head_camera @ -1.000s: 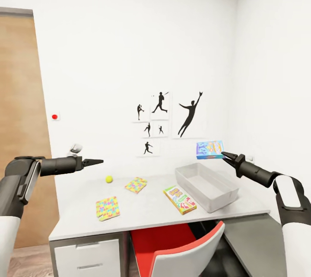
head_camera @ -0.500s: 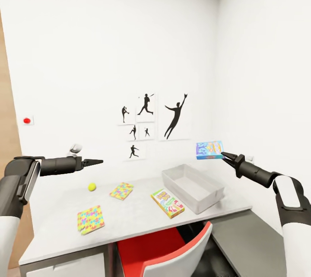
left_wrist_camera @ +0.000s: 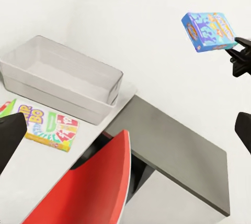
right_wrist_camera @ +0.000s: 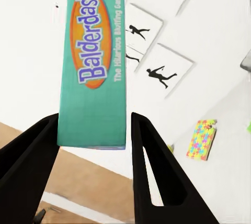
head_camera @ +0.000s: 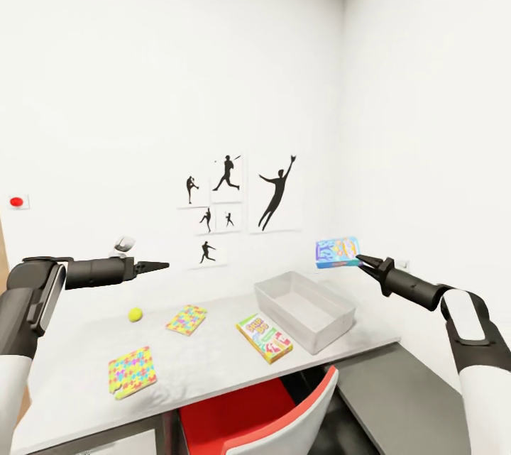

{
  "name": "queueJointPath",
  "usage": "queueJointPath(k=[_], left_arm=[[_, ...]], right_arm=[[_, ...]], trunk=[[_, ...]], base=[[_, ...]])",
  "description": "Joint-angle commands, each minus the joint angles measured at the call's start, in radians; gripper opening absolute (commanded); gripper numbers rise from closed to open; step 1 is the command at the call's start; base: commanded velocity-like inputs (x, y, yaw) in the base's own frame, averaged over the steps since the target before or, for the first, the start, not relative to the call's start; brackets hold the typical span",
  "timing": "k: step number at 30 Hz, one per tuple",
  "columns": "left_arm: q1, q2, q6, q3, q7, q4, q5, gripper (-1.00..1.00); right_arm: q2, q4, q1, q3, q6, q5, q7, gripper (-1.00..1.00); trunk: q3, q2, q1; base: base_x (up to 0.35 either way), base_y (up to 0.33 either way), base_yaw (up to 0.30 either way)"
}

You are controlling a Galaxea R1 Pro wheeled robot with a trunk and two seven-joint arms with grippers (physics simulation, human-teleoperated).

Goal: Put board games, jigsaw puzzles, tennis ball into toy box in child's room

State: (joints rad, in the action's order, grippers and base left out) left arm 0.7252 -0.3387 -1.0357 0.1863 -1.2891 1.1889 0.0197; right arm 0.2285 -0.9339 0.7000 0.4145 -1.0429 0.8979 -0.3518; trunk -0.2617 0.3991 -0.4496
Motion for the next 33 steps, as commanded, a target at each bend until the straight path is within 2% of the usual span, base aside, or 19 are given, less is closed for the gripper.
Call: queueJointPath(k=[1,3,8,14,19,33], left_arm=[[0.000,0.000,-0.010,0.001,-0.005,0.000,0.003,1.00],[0.000,0.001,-0.010,0.001,-0.005,0.000,0.003,1.00],[0.000,0.003,-0.010,0.001,-0.004,0.000,0.003,1.00],[0.000,0.003,-0.010,0.001,-0.003,-0.001,0.004,1.00],[0.000,0.002,-0.010,0.001,-0.003,0.000,0.005,1.00],[0.000,0.002,-0.010,0.001,-0.002,0.000,0.005,1.00]], right_arm=[[0.000,0.010,0.001,-0.013,-0.004,-0.008,-0.010,-1.00],[0.000,0.037,0.001,-0.037,-0.004,-0.009,-0.010,-1.00],[0.001,0.088,0.001,-0.053,-0.004,-0.010,-0.010,-1.00],[0.004,0.099,-0.001,-0.055,-0.004,-0.010,-0.010,-1.00],[0.018,0.101,-0.002,-0.056,-0.004,-0.009,-0.010,-1.00],[0.020,0.135,0.001,-0.055,-0.004,-0.008,-0.010,-1.00]], trunk=[[0.002,0.001,0.000],[0.004,0.001,0.000],[0.012,0.001,0.000],[0.017,0.001,0.000],[0.019,0.001,0.000],[0.038,0.001,0.000]], base=[[0.008,0.000,0.068],[0.036,0.000,0.085],[0.118,0.000,0.099],[0.103,0.000,0.058],[0.201,0.000,0.005],[0.086,0.000,-0.058]])
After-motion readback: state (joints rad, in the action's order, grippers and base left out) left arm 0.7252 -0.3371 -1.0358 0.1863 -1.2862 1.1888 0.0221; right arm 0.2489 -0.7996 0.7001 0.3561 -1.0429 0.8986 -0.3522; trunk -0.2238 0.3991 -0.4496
